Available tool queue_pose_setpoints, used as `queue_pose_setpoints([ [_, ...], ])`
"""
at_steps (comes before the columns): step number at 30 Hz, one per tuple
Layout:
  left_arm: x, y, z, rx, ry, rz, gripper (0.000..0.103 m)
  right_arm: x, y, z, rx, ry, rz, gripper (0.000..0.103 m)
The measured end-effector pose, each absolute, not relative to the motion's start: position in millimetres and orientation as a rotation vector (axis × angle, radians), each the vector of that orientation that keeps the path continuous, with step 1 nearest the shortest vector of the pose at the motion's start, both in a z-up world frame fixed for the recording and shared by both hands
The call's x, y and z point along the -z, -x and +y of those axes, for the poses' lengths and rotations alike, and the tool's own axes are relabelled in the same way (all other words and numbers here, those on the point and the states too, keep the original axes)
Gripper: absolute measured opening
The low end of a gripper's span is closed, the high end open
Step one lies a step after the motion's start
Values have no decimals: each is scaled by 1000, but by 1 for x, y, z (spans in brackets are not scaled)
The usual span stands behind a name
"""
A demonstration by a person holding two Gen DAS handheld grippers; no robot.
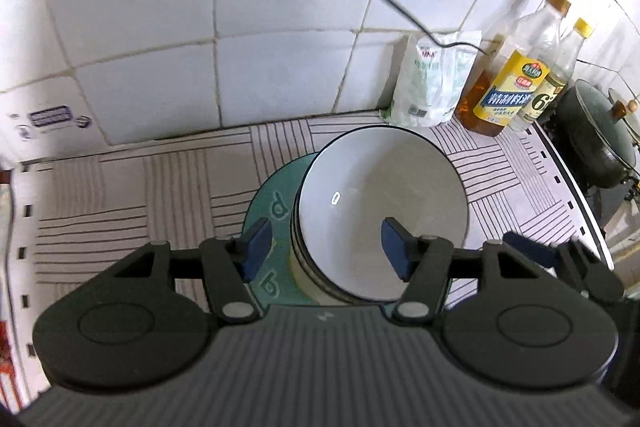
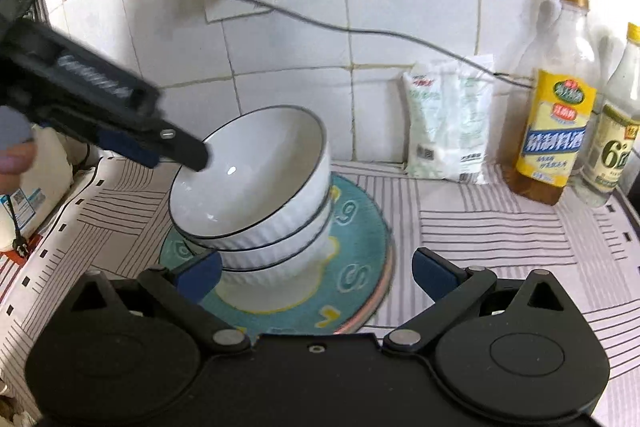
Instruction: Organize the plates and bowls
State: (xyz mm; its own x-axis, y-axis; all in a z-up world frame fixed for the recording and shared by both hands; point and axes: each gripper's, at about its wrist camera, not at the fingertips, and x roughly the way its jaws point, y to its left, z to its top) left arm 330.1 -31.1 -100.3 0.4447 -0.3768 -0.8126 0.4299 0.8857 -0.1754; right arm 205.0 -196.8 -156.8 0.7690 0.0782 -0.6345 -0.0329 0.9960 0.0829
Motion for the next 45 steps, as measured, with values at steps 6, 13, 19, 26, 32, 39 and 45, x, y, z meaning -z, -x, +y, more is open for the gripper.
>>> queue_pose_setpoints([
  [6, 73, -290, -25, 426, -27, 940, 61, 134, -192, -227, -23, -59, 685, 103],
  [13, 50, -244, -28, 341, -8, 918, 64, 110, -176, -239, -28, -17, 749, 102],
  [19, 26, -208, -23, 297, 3, 910, 67, 75, -160, -237, 44, 35, 773, 103],
  [26, 0, -170, -16, 255, -8, 901, 81, 37, -133, -236, 51, 54, 778, 103],
  [32, -10, -148, -15, 210, -17, 905, 98, 16, -110, -248, 55, -48, 777, 103],
  [39, -9, -131, -8, 141, -47, 916, 99, -2, -85, -250, 98, 1, 778, 103],
  [45, -7, -117, -1, 120, -56, 920, 99, -9, -63, -251, 118, -8, 781, 103],
])
